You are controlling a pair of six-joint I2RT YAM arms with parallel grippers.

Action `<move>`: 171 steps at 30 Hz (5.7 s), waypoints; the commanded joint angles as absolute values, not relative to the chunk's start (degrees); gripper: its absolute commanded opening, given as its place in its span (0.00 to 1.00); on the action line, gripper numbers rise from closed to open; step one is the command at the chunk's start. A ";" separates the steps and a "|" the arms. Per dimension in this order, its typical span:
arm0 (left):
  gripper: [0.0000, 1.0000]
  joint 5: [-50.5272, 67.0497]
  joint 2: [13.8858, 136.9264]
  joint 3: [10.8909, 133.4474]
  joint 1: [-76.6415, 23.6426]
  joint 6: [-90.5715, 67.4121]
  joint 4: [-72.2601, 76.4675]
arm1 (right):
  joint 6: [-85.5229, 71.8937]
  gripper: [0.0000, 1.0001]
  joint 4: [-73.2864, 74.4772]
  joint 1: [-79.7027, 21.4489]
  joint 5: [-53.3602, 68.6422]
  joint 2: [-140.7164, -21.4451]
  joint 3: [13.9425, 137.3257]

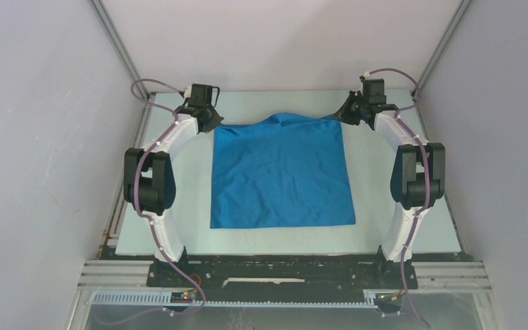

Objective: Fold the napkin into a case and place the utensils inside
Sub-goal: Fold and flatten the napkin at the center of the board, then smooth out the rectangle-folded napkin at the center of the board.

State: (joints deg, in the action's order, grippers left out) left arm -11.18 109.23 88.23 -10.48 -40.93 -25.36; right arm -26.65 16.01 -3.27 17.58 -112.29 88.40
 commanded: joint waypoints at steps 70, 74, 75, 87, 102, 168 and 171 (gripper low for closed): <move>0.00 -8.47 52.23 28.73 -26.50 -53.13 -45.22 | -42.12 0.00 36.09 -5.54 4.45 -62.84 29.27; 0.00 -7.01 53.29 28.13 -26.66 -54.11 -45.44 | -42.75 0.00 37.98 -5.71 4.42 -61.57 29.27; 0.00 -7.12 53.13 28.15 -26.88 -54.40 -45.70 | -42.92 0.00 38.58 -5.83 4.29 -61.41 29.27; 0.00 -8.35 55.84 27.07 -28.55 -56.56 -45.52 | -43.81 0.00 37.65 -6.90 2.08 -64.80 29.27; 0.00 -7.98 59.49 25.50 -29.43 -56.61 -42.22 | -43.12 0.00 35.82 -7.21 0.13 -68.03 29.27; 1.00 8.47 57.63 34.28 -25.10 -54.38 -7.94 | -36.65 1.00 2.33 -12.14 29.21 -66.67 36.61; 0.98 10.86 69.41 34.16 -24.98 -57.57 11.77 | -44.24 1.00 -17.35 -13.92 37.21 -79.55 38.55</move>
State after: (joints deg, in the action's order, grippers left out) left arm 5.28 57.67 33.47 -25.41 -54.06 -15.46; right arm -37.69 10.00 -11.66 24.32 -66.96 35.51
